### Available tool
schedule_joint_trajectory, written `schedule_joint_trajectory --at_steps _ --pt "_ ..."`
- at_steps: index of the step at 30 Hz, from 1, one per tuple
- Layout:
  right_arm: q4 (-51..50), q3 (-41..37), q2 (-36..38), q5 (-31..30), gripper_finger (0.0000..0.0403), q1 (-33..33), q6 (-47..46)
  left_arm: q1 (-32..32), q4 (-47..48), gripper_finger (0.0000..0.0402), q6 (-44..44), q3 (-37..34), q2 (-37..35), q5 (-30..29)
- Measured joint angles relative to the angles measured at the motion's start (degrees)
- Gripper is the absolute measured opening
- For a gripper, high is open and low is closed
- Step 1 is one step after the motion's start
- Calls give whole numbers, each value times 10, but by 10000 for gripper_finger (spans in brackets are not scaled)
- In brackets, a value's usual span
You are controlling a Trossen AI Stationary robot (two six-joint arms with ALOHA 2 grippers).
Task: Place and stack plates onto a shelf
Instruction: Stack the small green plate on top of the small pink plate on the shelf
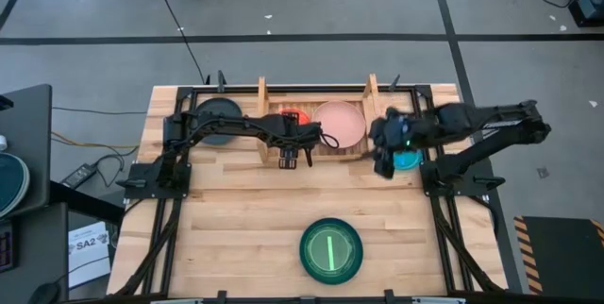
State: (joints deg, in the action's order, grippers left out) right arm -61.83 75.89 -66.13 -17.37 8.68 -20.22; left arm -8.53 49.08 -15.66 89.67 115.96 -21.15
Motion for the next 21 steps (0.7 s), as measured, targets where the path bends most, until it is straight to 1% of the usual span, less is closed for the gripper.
schedule_joint_trajectory --at_steps 6,11,16,21 --pt "106 -87 0 40 248 80 -76 1 0 206 0 0 0 0" --pt "221 -162 0 41 248 143 -139 1 -1 206 0 0 0 0" --pt "348 -231 -3 37 248 192 -173 2 -2 206 0 0 0 0" --pt "506 -304 -9 25 248 235 -200 1 -3 206 0 0 1 0"
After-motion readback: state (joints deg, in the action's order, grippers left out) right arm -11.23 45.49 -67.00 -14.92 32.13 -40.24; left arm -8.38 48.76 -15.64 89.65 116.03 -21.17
